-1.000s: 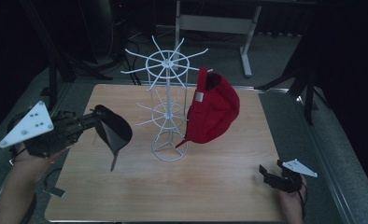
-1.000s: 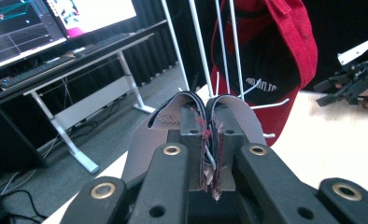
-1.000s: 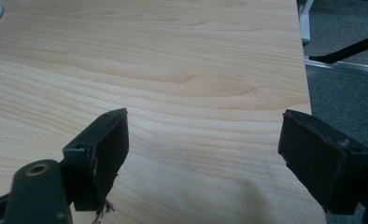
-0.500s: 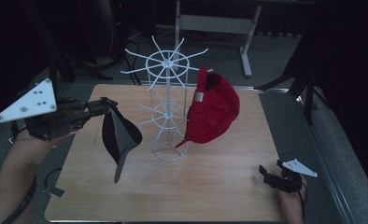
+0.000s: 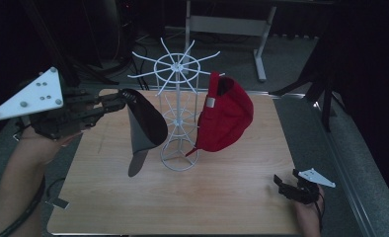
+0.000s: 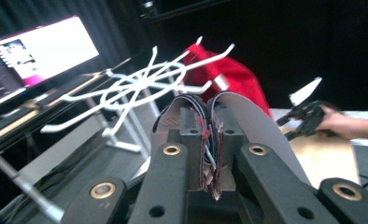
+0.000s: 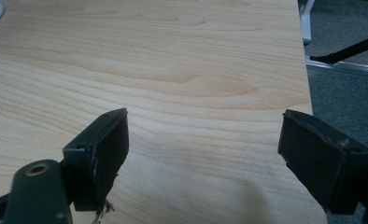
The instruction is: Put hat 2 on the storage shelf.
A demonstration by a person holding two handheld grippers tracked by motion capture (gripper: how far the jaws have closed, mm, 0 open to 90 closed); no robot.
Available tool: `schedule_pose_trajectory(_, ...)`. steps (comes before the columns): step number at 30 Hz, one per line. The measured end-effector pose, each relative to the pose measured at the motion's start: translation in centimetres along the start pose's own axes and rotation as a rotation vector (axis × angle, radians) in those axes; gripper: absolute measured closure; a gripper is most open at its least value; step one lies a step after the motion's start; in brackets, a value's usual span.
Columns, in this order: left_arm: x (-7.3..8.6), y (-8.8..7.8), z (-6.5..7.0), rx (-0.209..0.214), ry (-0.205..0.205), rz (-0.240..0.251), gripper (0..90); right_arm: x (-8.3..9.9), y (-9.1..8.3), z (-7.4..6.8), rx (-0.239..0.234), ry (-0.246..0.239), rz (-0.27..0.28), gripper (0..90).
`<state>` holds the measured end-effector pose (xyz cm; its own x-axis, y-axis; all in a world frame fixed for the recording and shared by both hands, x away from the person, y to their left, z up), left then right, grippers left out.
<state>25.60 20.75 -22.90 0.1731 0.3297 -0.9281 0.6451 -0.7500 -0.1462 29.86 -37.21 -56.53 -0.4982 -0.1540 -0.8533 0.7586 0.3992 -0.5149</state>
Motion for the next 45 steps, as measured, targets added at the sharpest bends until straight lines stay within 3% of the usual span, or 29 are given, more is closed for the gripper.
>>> schedule_pose_trajectory(6,-1.5,1.3,0.4,0.027,0.014,0.012,85.6,0.0,0.0,0.0,-0.001,0.0,0.001,16.2)
schedule_pose_trajectory(16,-3.0,3.3,0.8,0.017,0.024,0.014,85.5,0.0,0.0,0.0,-0.002,0.004,0.002,16.1)
schedule_pose_trajectory(22,-3.1,4.9,1.5,0.056,0.012,0.012,85.5,0.0,-0.1,0.0,-0.003,0.004,0.002,16.1)
schedule_pose_trajectory(34,-1.0,6.4,3.4,0.117,0.005,-0.03,85.3,0.0,-0.1,0.1,-0.007,0.011,-0.001,16.2)
schedule_pose_trajectory(37,-0.4,6.5,3.9,0.122,0.016,-0.047,85.2,0.0,-0.1,0.1,-0.006,0.009,-0.002,16.2)
schedule_pose_trajectory(45,1.6,6.7,4.1,0.117,-0.018,-0.061,84.9,0.0,-0.1,0.1,-0.007,0.009,-0.001,16.2)
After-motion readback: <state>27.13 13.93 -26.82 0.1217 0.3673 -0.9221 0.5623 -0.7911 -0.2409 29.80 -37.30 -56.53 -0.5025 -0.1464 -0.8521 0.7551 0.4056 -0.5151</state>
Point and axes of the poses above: each handheld gripper's, and its own axes: y roughly forward along the jaws, x roughly out of its underside, z roughly to its right, the point moved 2 cm from there along y, roughly forward along the jaws, and after that the axes turned 7 degrees about -x, right-handed, at the moved point
